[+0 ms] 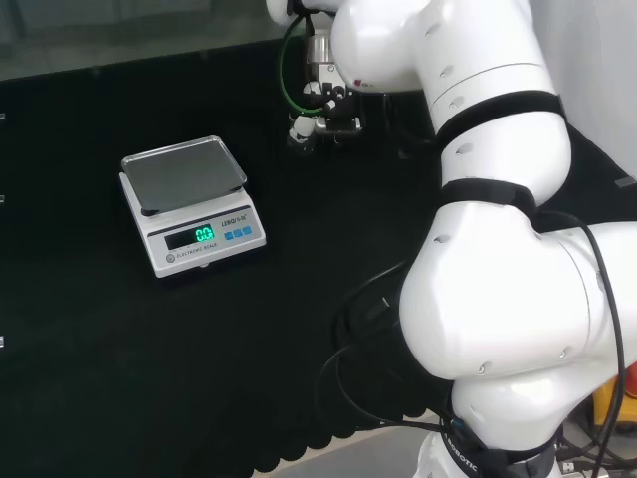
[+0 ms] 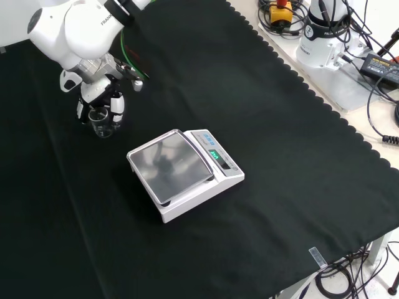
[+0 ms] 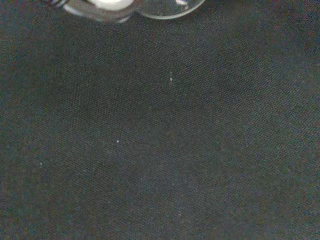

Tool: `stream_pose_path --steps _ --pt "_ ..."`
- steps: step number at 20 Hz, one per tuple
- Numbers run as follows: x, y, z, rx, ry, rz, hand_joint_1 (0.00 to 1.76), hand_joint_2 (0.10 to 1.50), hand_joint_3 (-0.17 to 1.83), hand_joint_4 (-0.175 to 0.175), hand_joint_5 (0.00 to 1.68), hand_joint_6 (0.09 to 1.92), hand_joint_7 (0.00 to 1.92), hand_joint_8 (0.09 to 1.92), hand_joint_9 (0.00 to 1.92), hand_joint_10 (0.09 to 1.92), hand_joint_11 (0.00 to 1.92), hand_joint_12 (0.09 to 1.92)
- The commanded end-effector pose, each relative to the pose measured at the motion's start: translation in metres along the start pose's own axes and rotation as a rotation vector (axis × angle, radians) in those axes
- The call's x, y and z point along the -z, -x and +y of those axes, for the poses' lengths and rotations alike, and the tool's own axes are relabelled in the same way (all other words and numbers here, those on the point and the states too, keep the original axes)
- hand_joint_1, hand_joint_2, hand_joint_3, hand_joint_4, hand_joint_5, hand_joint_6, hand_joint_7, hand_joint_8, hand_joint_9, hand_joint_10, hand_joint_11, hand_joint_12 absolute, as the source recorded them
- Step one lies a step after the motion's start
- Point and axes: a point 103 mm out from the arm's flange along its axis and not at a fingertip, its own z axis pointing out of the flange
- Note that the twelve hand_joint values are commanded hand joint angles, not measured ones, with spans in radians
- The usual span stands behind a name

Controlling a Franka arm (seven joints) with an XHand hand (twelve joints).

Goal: Pick up the beaker.

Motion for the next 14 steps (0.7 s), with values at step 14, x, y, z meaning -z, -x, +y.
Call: stream_pose_path --steps 14 --pt "0.069 -0.033 -0.028 0.034 0.073 -0.035 1.10 1.05 0.16 -0.090 0.96 1.06 1.17 0.93 1.64 0.22 1.71 0.52"
